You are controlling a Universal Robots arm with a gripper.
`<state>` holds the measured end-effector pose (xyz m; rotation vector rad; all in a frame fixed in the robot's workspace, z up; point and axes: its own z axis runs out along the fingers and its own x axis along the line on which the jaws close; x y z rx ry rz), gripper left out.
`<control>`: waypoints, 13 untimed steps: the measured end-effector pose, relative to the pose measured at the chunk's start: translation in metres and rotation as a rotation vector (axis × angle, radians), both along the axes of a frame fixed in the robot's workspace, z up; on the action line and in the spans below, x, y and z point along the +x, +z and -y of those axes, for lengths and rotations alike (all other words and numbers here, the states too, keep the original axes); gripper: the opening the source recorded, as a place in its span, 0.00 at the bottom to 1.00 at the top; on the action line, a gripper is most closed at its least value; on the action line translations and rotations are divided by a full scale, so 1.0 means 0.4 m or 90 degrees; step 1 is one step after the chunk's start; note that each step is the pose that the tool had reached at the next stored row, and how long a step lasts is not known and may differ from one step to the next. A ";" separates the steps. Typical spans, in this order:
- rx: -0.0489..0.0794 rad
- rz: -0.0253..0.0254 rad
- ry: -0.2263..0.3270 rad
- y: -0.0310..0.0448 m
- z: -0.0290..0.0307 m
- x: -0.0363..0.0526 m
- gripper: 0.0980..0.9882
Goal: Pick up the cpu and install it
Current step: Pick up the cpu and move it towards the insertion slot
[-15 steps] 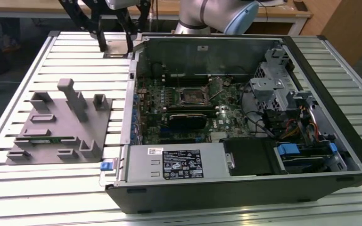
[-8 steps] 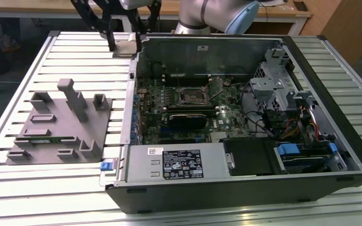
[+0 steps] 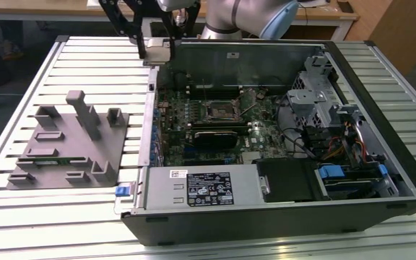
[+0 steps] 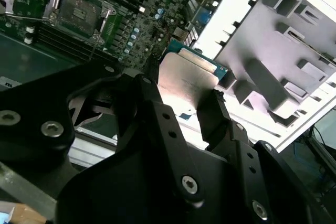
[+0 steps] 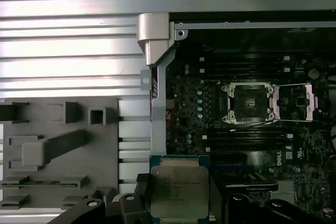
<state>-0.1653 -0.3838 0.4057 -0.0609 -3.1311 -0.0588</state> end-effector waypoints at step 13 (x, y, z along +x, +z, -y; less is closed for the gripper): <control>0.000 0.0000 0.000 -0.005 -0.008 0.070 0.50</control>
